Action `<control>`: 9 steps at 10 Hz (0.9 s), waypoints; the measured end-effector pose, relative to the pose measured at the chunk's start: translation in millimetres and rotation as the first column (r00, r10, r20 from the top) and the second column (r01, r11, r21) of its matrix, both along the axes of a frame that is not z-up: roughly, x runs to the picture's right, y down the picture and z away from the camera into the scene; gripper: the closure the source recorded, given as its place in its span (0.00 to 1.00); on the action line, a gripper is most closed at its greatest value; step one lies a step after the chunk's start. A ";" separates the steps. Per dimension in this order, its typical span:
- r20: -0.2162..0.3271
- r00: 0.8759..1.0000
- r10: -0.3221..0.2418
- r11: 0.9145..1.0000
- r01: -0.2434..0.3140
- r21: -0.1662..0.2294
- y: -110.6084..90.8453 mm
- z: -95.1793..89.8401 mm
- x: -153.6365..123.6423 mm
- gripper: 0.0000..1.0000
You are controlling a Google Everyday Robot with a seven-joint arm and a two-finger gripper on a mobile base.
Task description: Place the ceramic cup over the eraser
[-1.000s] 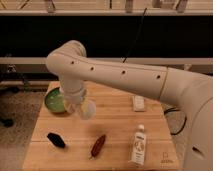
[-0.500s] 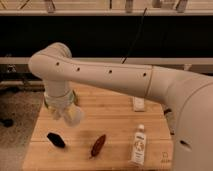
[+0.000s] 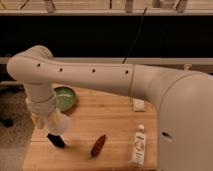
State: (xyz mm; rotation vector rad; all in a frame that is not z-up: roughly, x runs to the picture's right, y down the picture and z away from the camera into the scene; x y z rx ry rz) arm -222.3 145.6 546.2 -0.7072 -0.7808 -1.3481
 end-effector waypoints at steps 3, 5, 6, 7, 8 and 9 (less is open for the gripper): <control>0.020 1.000 -0.022 0.999 0.023 -0.027 14.0 -9.6 -9.2 0.99; 0.019 0.999 -0.027 0.999 0.028 -0.045 25.4 -7.5 -15.7 0.99; 0.012 1.000 -0.025 0.998 0.025 -0.057 31.6 -0.5 -16.5 0.99; 0.006 1.000 -0.023 0.997 0.023 -0.068 35.7 6.0 -16.3 0.99; 0.004 1.000 -0.023 0.997 0.024 -0.077 39.0 10.9 -17.7 0.99; 0.000 1.000 -0.029 0.996 0.029 -0.090 43.8 18.7 -19.5 0.99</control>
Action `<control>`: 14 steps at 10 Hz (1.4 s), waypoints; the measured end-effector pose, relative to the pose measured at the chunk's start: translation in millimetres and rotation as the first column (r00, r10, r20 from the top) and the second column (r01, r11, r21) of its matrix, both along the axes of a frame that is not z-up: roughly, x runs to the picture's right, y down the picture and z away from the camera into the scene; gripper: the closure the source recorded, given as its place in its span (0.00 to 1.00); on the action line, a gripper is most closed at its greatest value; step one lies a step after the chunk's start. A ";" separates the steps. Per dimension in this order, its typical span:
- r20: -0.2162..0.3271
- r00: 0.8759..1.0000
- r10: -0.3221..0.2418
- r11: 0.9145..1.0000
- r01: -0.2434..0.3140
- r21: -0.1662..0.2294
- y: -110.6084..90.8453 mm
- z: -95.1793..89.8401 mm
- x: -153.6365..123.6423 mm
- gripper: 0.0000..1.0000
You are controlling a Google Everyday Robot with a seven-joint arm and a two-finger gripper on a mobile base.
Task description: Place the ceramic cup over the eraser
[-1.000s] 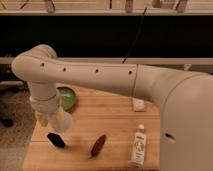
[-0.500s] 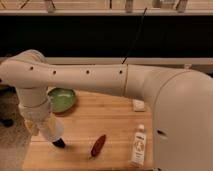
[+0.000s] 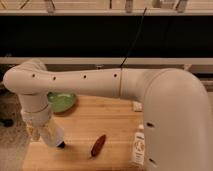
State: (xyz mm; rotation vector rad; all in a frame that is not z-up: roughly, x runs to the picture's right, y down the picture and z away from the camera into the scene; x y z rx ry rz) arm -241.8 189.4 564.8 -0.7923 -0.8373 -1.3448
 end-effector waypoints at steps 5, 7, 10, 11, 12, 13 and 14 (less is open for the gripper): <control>-0.022 1.000 -0.009 0.999 0.008 -0.039 10.1 28.4 3.3 0.99; -0.033 0.999 -0.018 0.999 0.016 -0.042 14.9 38.7 5.5 0.99; -0.048 0.999 -0.019 0.999 0.017 -0.048 24.0 53.5 6.1 0.80; -0.047 0.999 -0.019 0.999 0.016 -0.052 25.9 55.3 5.2 0.74; -0.045 0.999 -0.018 0.998 0.016 -0.060 27.9 57.3 4.7 0.64; -0.044 0.999 -0.018 0.997 0.015 -0.071 30.6 59.4 4.7 0.52; -0.042 0.999 -0.014 0.997 0.011 -0.079 33.2 61.1 3.9 0.42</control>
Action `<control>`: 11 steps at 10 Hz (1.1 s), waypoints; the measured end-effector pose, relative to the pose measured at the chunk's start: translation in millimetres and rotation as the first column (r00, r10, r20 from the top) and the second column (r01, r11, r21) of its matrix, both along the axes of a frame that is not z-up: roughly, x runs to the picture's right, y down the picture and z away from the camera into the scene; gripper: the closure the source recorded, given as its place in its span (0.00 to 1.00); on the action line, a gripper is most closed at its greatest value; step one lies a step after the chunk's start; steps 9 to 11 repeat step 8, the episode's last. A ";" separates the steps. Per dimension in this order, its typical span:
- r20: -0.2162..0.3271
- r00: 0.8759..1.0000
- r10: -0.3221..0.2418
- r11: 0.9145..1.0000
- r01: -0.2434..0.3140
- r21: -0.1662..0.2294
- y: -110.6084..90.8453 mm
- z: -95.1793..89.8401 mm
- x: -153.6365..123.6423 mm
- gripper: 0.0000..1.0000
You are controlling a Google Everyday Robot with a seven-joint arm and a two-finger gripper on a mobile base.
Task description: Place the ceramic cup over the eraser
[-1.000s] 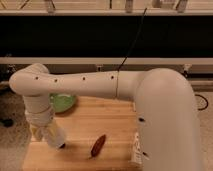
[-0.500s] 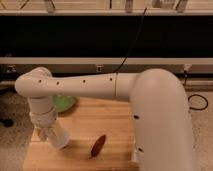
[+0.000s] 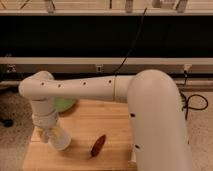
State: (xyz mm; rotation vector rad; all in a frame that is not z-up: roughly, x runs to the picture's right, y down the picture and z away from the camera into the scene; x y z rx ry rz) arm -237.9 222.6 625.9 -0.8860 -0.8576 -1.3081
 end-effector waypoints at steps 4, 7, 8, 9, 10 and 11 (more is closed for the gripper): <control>0.018 1.000 0.018 1.000 -0.017 -0.012 8.7 3.8 -3.1 0.20; 0.011 1.000 0.023 1.000 -0.023 -0.014 5.9 6.8 2.0 0.20; 0.009 1.000 0.019 1.000 -0.019 -0.015 5.9 7.5 5.8 0.20; 0.009 1.000 0.019 1.000 -0.019 -0.015 5.9 7.5 5.8 0.20; 0.009 1.000 0.019 1.000 -0.019 -0.015 5.9 7.5 5.8 0.20; 0.009 1.000 0.019 1.000 -0.019 -0.015 5.9 7.5 5.8 0.20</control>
